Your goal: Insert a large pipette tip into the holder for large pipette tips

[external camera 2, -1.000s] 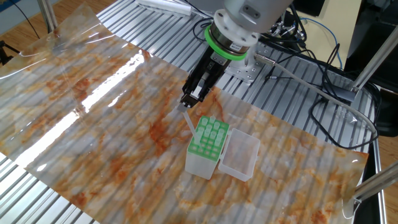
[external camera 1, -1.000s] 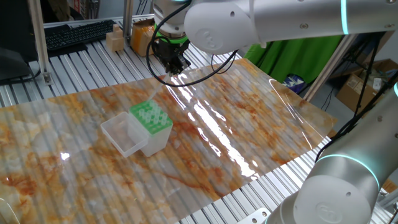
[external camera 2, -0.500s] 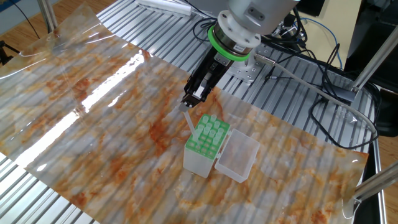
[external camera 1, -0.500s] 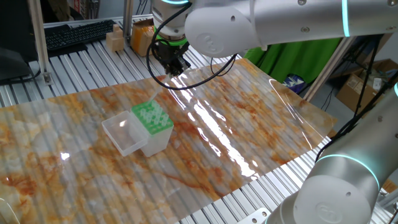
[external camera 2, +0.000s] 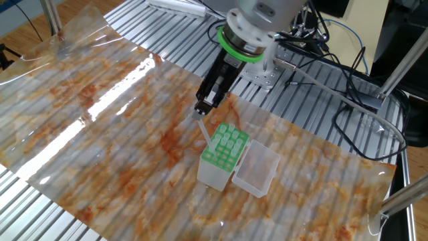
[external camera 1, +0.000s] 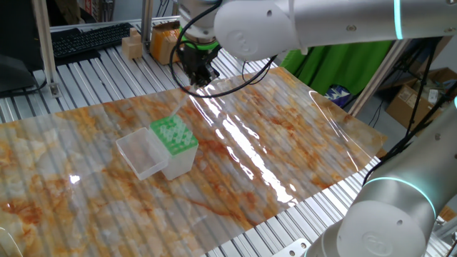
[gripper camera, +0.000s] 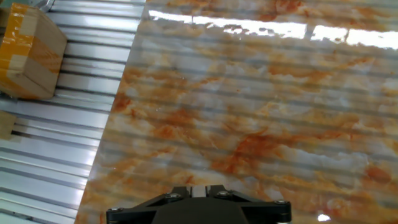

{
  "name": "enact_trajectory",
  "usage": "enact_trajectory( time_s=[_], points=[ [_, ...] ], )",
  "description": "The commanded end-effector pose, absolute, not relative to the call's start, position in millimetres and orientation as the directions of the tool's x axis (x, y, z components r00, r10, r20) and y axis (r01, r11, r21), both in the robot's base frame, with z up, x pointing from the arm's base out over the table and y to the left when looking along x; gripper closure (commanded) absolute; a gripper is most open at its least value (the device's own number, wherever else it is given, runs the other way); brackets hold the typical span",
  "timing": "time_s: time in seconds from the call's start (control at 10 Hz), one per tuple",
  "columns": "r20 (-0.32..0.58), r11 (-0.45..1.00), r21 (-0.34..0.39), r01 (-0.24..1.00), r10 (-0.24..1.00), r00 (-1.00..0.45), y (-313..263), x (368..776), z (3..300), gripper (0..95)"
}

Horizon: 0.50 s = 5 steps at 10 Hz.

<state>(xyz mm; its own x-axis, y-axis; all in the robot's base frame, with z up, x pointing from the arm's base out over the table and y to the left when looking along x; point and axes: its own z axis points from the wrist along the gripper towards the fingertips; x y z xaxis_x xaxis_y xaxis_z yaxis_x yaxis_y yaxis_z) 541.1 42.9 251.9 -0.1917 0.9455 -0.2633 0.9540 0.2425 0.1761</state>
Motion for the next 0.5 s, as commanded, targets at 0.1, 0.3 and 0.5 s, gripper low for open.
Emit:
enact_trajectory(
  time_s=[0.1, 0.3, 0.5],
  points=[
    [-0.242, 0.239, 0.175, 0.955, 0.951, -0.194, 44.1, 541.5, 251.8, 95.0],
    [-0.245, 0.244, 0.172, 0.954, 0.949, -0.199, 44.1, 541.5, 251.8, 95.0],
    [-0.260, 0.252, 0.172, 0.952, 0.944, -0.203, 44.1, 541.5, 251.7, 95.0]
  ],
)
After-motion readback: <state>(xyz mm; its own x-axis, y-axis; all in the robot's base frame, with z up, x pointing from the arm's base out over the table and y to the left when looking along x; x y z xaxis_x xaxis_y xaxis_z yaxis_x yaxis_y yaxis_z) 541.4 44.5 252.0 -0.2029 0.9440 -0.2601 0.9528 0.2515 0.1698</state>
